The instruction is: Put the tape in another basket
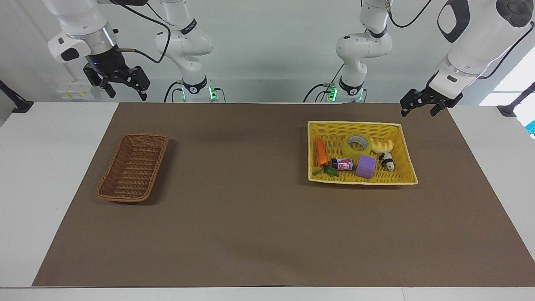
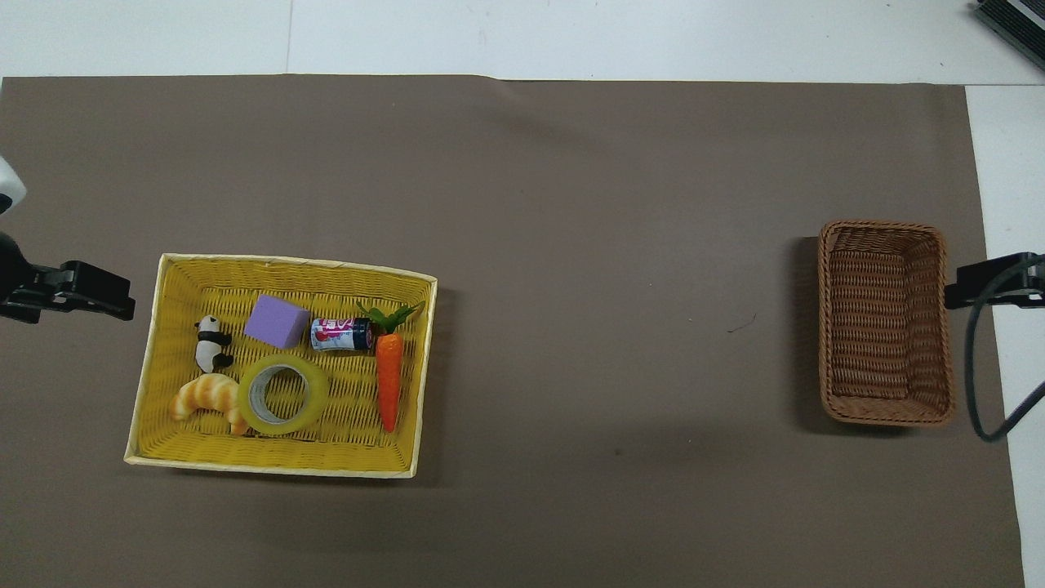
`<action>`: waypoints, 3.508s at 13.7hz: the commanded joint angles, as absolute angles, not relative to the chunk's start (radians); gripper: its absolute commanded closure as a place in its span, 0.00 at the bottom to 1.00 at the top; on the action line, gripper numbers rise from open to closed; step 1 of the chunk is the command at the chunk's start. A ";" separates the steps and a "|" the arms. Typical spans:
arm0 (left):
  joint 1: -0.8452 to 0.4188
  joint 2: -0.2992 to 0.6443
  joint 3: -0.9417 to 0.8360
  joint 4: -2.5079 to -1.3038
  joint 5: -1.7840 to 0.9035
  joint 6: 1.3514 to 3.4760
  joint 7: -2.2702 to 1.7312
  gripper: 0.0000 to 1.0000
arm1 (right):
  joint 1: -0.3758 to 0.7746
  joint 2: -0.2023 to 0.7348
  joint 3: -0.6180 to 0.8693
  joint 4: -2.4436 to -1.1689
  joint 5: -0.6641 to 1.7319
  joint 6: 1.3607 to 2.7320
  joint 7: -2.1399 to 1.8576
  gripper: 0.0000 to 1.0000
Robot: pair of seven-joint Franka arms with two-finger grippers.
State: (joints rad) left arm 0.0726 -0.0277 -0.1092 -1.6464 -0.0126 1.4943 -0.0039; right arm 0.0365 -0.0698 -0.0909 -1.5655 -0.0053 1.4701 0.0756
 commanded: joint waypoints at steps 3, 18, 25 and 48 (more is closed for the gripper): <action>0.080 -0.090 -0.114 -1.741 -0.008 1.548 -0.002 0.00 | 0.020 -0.081 -0.087 -1.578 0.023 1.468 0.048 0.00; 0.048 -0.216 -0.121 -2.087 -0.048 1.776 -0.017 0.00 | 0.020 -0.081 -0.086 -1.578 0.023 1.468 0.048 0.00; 0.025 -0.221 -0.123 -2.252 -0.052 1.899 -0.048 0.00 | 0.020 -0.081 -0.087 -1.578 0.023 1.468 0.048 0.00; -0.008 -0.140 -0.120 -2.505 -0.066 2.241 -0.067 0.62 | 0.020 -0.081 -0.087 -1.580 0.023 1.468 0.046 0.00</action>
